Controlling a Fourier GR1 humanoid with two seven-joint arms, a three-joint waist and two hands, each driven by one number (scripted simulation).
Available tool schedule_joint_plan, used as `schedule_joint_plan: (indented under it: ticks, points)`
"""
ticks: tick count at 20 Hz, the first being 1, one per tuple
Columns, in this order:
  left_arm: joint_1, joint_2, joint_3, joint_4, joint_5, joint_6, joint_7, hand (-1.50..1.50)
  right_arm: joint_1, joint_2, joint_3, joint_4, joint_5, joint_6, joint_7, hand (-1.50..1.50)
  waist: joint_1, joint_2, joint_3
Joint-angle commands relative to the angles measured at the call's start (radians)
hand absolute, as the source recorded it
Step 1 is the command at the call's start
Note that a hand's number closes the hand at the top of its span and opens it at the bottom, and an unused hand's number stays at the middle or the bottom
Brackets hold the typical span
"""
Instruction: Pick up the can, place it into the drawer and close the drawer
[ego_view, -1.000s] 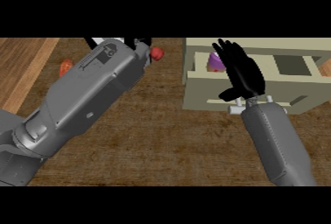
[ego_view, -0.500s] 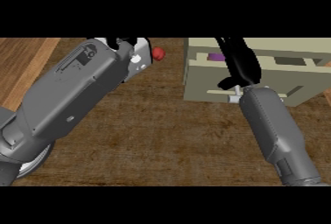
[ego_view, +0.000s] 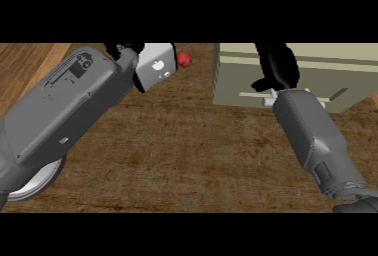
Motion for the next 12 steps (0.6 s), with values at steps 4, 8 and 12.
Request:
schedule_joint_plan:
  ticks: [4, 8, 12]
  points:
    - [0.032, 0.011, 0.011, -0.051, -0.017, -0.014, 0.007, -1.50, -0.138, -0.033, -0.043, 0.140, 0.003, -0.056, 0.012, -1.50, 0.022, 0.025, 0.010]
    - [0.017, 0.034, 0.007, -0.070, -0.029, -0.009, 0.043, -1.50, -0.194, -0.051, -0.055, 0.179, 0.006, -0.049, 0.040, -1.50, 0.027, 0.024, 0.011]
    - [0.047, -0.002, -0.004, -0.106, -0.041, 0.019, 0.027, -1.50, -0.220, -0.079, -0.061, 0.211, 0.014, -0.046, 0.058, -1.50, 0.041, 0.032, 0.011]
